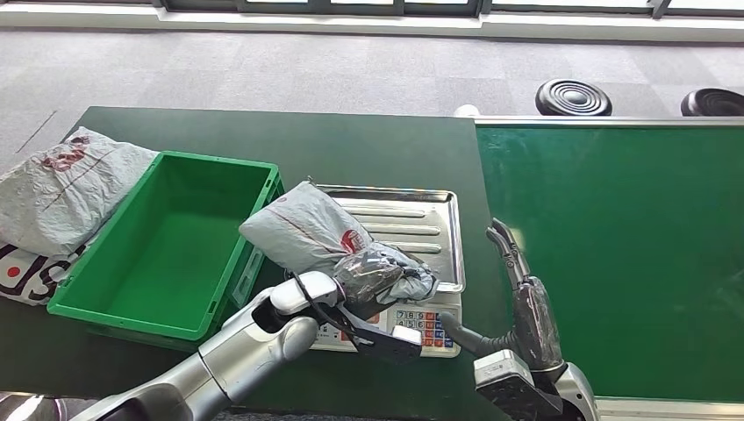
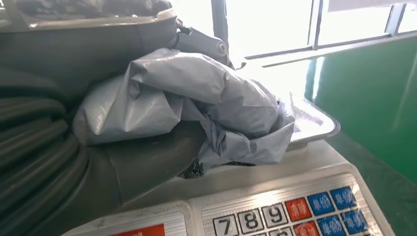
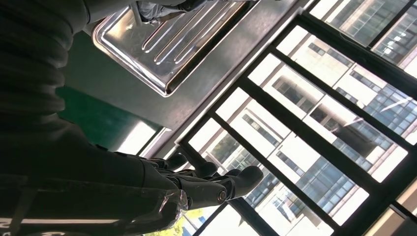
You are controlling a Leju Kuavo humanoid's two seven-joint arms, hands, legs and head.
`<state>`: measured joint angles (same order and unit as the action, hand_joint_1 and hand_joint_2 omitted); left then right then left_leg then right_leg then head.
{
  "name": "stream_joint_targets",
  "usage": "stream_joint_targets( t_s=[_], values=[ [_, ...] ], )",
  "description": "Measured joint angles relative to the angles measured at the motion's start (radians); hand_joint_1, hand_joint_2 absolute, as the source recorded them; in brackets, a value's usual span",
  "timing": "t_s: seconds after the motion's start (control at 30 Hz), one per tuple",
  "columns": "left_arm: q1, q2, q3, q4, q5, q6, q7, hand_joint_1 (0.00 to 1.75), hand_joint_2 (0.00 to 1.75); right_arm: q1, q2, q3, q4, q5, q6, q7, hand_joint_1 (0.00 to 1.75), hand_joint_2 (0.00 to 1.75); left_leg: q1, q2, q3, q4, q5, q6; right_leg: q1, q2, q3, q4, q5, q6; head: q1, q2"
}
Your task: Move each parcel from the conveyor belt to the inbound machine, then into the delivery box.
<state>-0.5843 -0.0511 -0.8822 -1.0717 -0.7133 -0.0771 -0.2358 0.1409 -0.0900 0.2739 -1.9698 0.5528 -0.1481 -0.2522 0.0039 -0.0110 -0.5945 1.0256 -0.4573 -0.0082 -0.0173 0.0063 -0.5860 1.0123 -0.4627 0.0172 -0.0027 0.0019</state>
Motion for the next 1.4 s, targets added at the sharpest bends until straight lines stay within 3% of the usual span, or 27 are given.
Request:
stream_joint_targets(
  t_s=[0.3,0.53,0.67,0.87,1.13,1.4],
  values=[
    [0.085,0.056,0.094,-0.227,0.005,0.062,0.011,1.75,1.75,0.031,-0.002,-0.017,-0.015,-0.007,-0.020,-0.002,0.00,1.75,0.000,0.000,-0.001,0.000,0.000,0.000,0.000,0.000,-0.001,0.000,0.000,0.000,0.000,0.000],
    [0.153,0.101,0.206,-0.410,-0.268,0.326,0.057,1.75,1.75,0.068,-0.003,-0.025,-0.035,-0.006,-0.038,-0.002,0.00,1.75,0.000,0.000,-0.001,0.000,0.000,0.000,0.000,0.000,-0.001,0.000,0.000,0.000,0.000,0.000],
    [0.180,0.116,0.235,-0.457,-0.340,0.377,0.072,1.75,1.75,0.074,-0.003,-0.025,-0.041,-0.004,-0.039,0.003,0.00,1.75,0.000,0.000,-0.001,0.000,0.000,0.000,0.000,0.000,-0.001,0.000,0.000,0.000,0.000,0.000],
    [0.221,0.123,0.303,-0.470,-0.593,0.542,0.151,1.75,1.75,0.085,-0.003,-0.025,-0.045,0.009,-0.044,0.015,0.00,1.75,0.000,0.000,-0.001,0.000,0.000,0.000,0.000,0.000,-0.001,0.000,0.000,0.000,0.000,0.000],
    [0.250,0.122,0.453,-0.396,-0.735,0.682,0.217,1.75,1.75,0.090,-0.001,-0.025,-0.051,0.031,-0.053,0.038,0.00,1.75,0.000,0.001,-0.001,-0.001,0.000,0.000,0.000,0.000,-0.002,0.000,0.000,0.000,0.000,0.000],
    [0.253,0.120,0.580,-0.269,-0.742,0.697,0.247,1.75,1.75,0.090,0.005,-0.025,-0.058,0.038,-0.048,0.040,0.00,1.75,0.000,0.001,-0.001,-0.001,0.000,-0.001,0.000,0.001,-0.001,0.000,0.000,-0.001,0.000,0.000]
  ],
)
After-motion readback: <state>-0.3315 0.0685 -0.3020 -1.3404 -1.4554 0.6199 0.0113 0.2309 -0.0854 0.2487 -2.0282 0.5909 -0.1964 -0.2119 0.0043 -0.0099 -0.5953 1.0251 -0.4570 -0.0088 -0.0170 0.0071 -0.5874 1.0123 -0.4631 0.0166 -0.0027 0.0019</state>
